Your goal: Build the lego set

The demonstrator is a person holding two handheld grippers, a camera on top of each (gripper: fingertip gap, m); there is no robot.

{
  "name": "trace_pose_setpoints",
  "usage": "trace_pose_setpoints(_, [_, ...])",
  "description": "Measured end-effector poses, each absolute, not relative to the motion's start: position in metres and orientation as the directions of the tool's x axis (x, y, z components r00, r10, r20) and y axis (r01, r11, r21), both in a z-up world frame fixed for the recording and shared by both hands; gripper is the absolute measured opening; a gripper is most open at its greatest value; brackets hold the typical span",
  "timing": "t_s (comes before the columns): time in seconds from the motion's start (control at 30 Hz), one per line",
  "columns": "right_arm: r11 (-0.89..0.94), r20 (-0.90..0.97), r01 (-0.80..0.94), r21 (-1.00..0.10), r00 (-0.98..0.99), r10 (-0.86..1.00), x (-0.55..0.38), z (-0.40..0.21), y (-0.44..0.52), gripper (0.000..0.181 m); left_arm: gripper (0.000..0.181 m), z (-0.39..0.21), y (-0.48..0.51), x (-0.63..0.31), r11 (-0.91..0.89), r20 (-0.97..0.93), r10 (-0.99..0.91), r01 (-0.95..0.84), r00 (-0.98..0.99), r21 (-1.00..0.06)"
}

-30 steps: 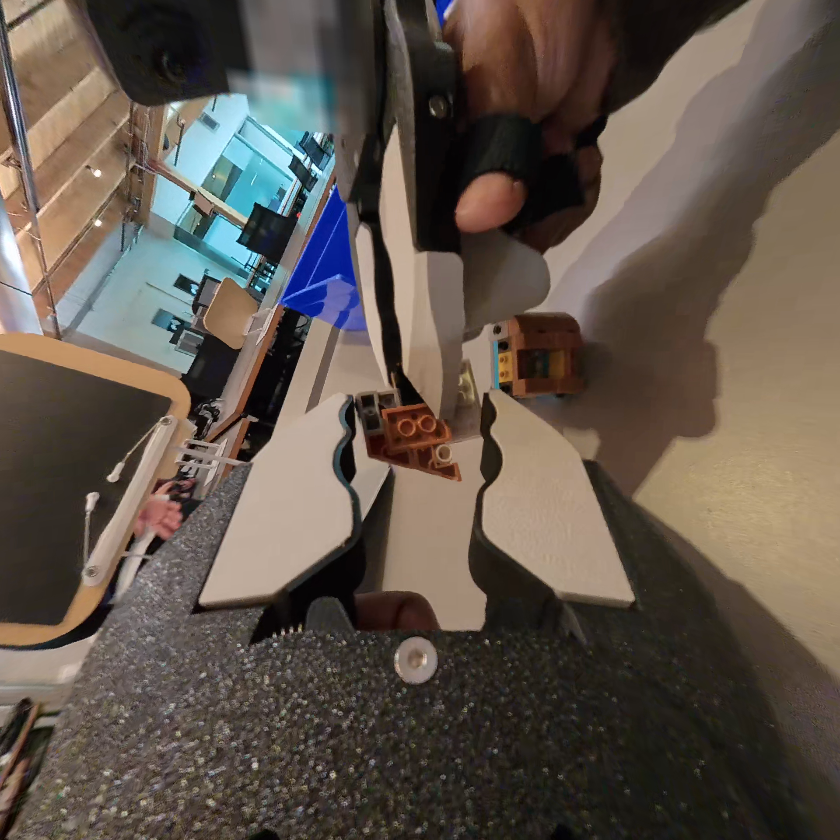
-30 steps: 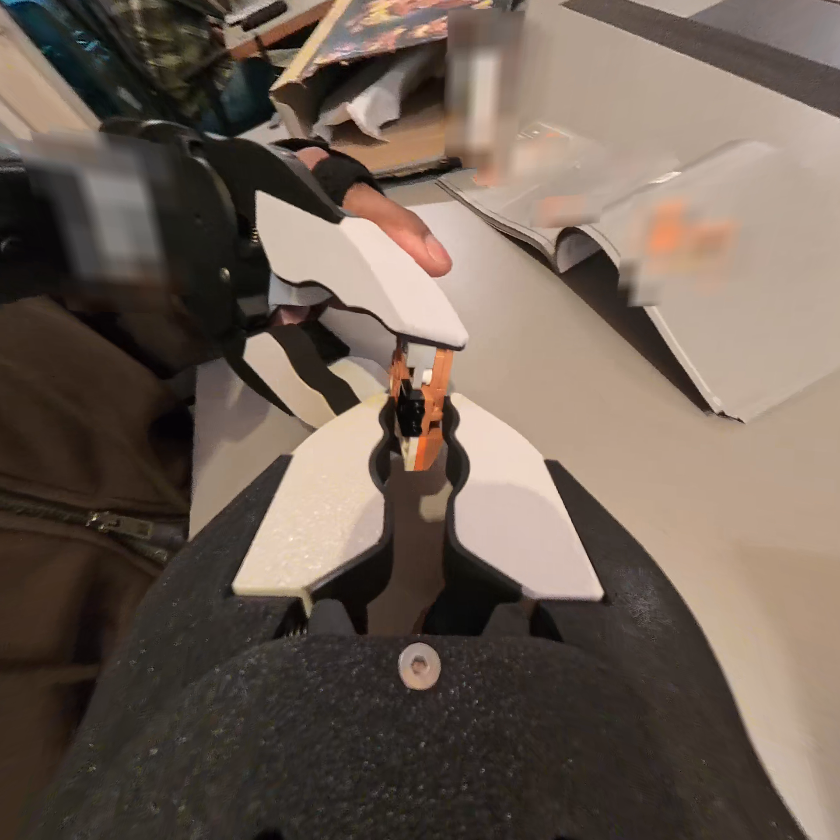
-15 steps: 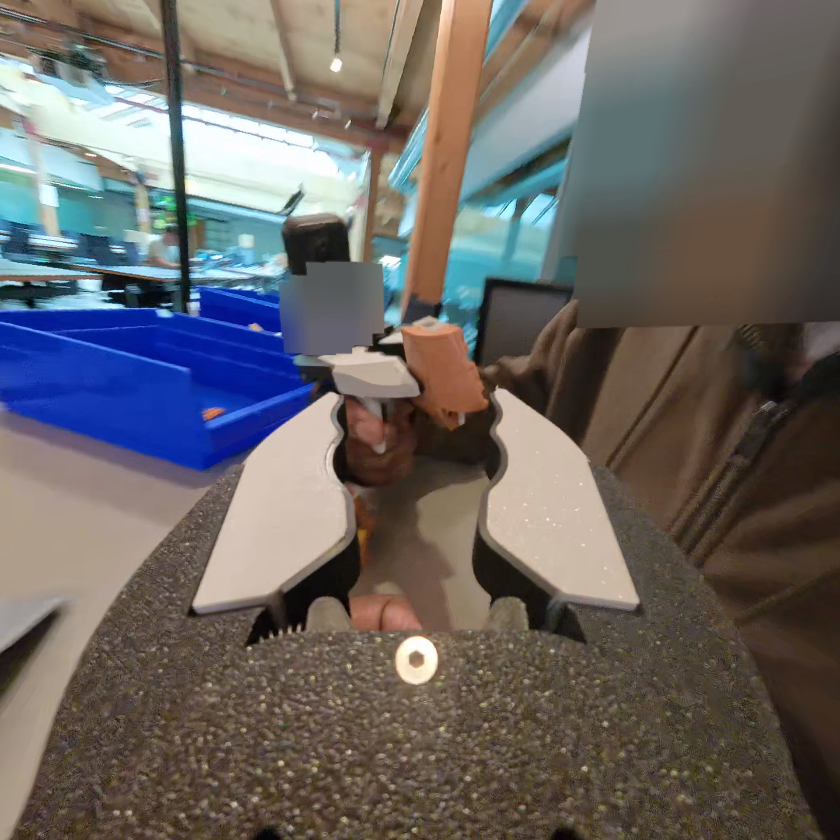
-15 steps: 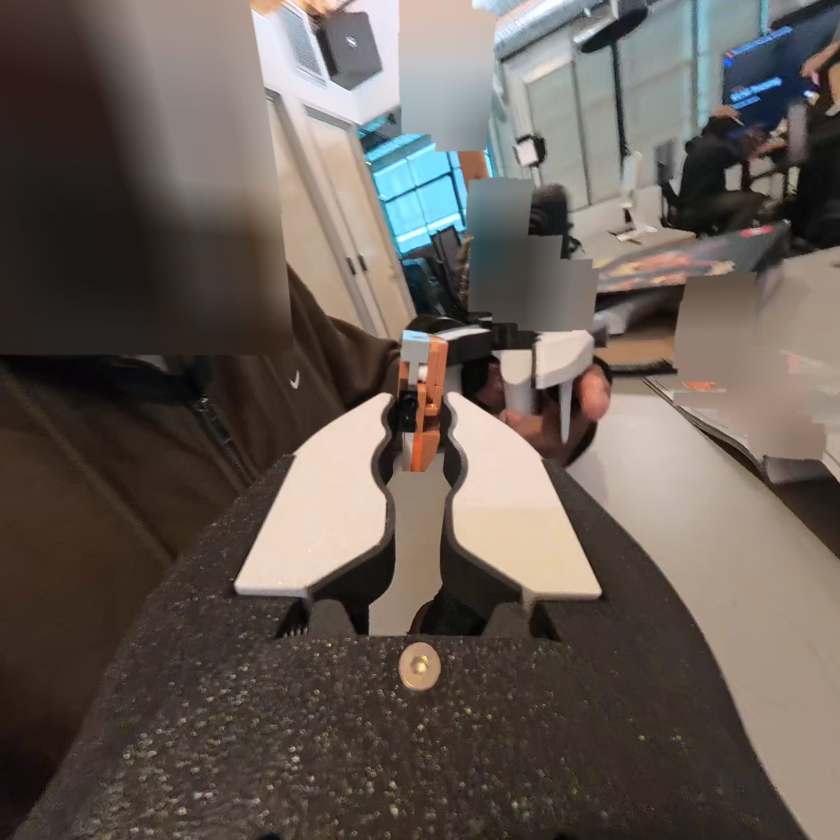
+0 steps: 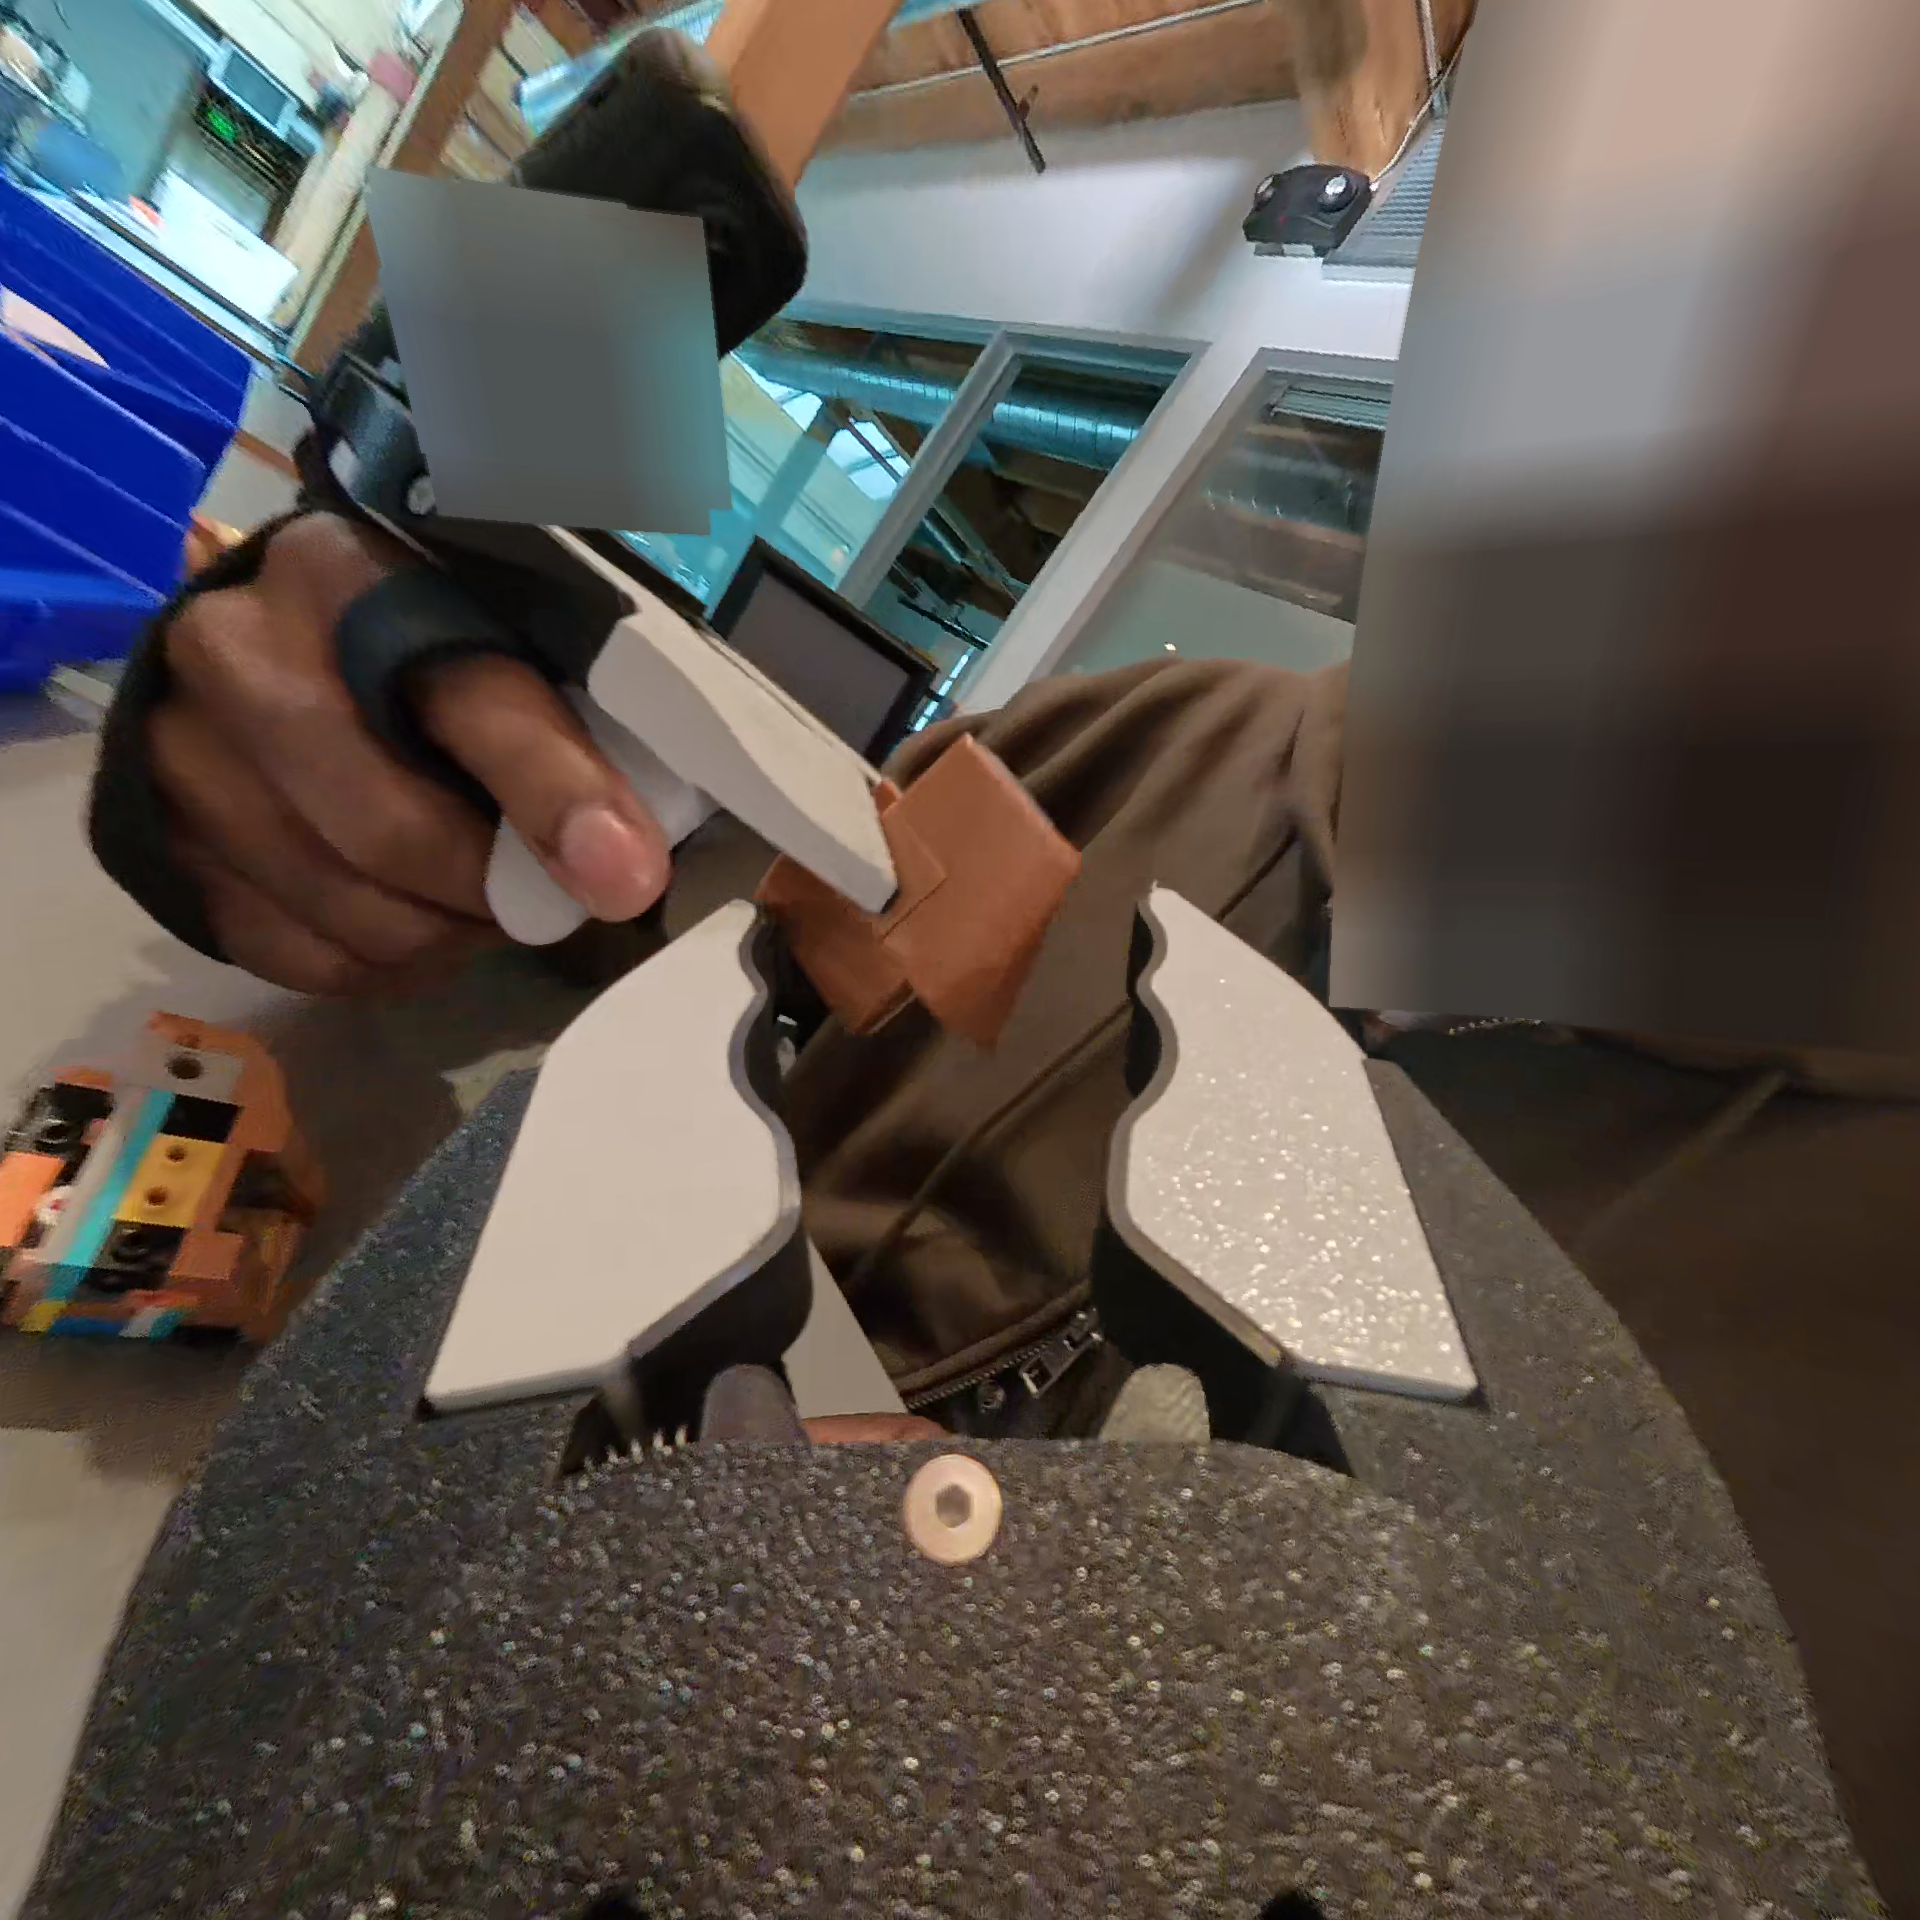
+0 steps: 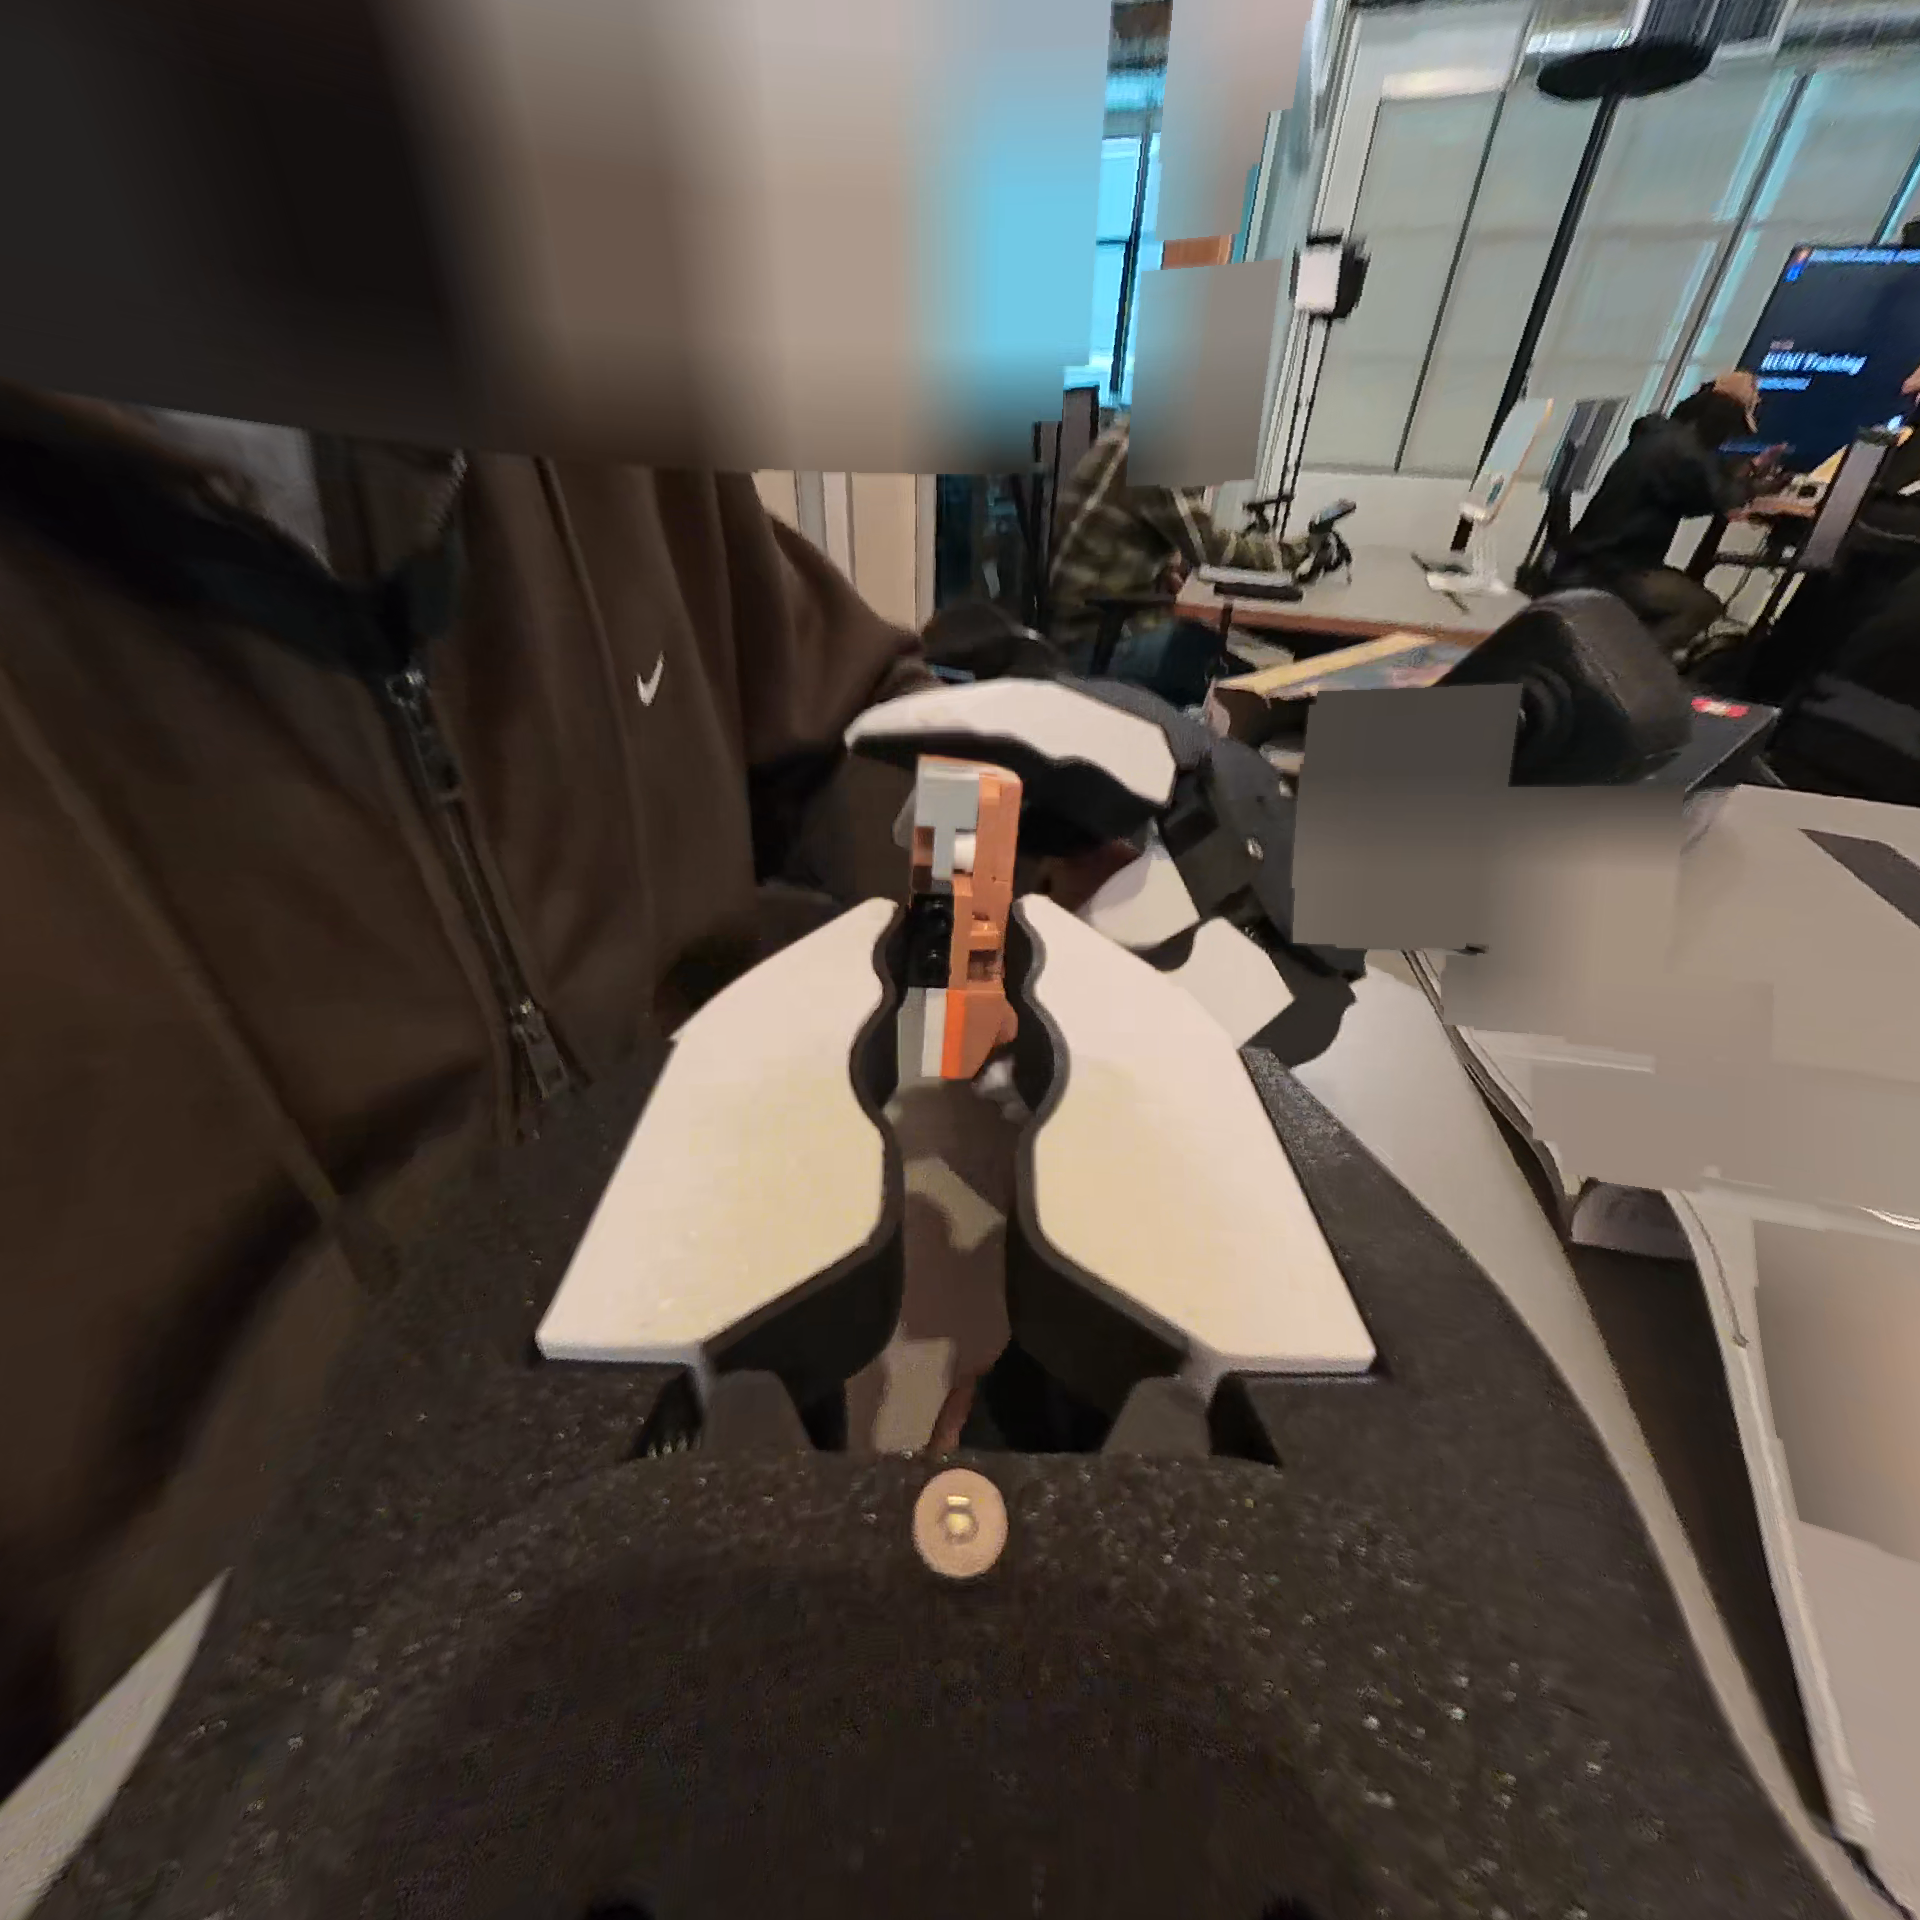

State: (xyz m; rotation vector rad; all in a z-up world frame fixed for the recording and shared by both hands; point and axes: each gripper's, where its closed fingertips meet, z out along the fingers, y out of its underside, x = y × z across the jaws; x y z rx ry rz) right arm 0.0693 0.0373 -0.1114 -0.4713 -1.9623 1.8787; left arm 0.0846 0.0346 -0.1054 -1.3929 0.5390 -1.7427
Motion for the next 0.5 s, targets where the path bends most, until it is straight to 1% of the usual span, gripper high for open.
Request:
trace_pose_setpoints(0.2, [0.202, 0.116, -0.025, -0.979, -0.885, 0.452, 0.069, -0.122, 0.032, 0.017, 0.066, -0.116, 0.037, 0.087, -0.668, 0.683, -0.728, 0.294, -0.067, -0.683])
trace_pose_setpoints(0.37, [0.299, 0.150, -0.029, -0.954, -0.908, 0.391, 0.071, -0.130, 0.028, 0.017, 0.072, -0.128, 0.036, 0.092, -0.725, 0.736, -0.674, 0.251, -0.063, -0.642])
trace_pose_setpoints(0.5, [0.405, 0.165, -0.013, -0.914, -0.924, 0.344, 0.071, -0.141, 0.028, 0.017, 0.075, -0.130, 0.038, 0.090, -0.750, 0.764, -0.642, 0.254, -0.059, -0.610])
